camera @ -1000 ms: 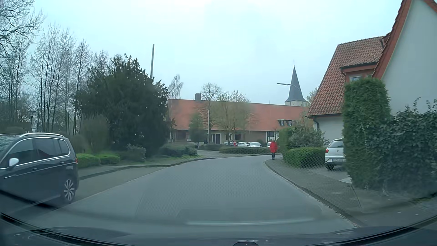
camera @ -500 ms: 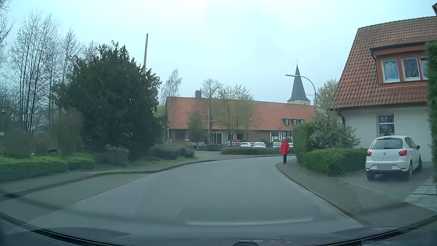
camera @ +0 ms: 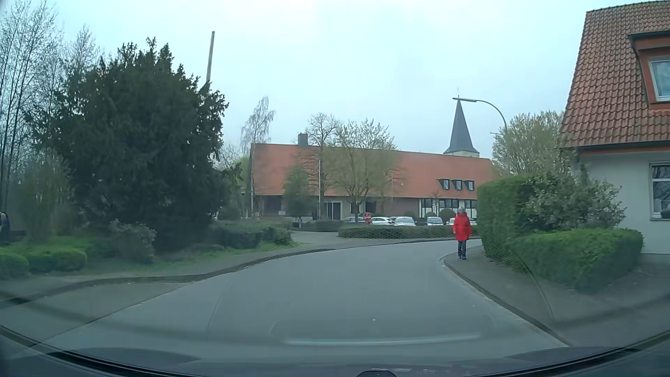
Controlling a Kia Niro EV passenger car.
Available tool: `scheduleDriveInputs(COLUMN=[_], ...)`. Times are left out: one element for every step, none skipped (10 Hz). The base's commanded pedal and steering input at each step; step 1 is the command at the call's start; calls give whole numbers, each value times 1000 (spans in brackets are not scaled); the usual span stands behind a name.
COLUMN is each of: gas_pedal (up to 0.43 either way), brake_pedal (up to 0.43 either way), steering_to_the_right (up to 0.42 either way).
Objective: Follow the waypoints while adhering to traffic rules and regulations
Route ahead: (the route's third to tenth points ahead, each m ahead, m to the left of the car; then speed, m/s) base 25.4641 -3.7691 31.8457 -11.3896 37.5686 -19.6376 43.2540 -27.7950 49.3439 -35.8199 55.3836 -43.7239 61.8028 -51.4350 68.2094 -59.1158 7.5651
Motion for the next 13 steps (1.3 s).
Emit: scheduleDriveInputs(gas_pedal=[110, 110, 110, 118, 118, 118, 118, 118, 118, 118, 118, 118, 118], brake_pedal=[0, 0, 0, 0, 0, 0, 0, 0, 0, 0, 0, 0, 0], steering_to_the_right=[16, 23, 26, 29, 33, 41, 48, 54, 60, 66, 74, 84, 95])
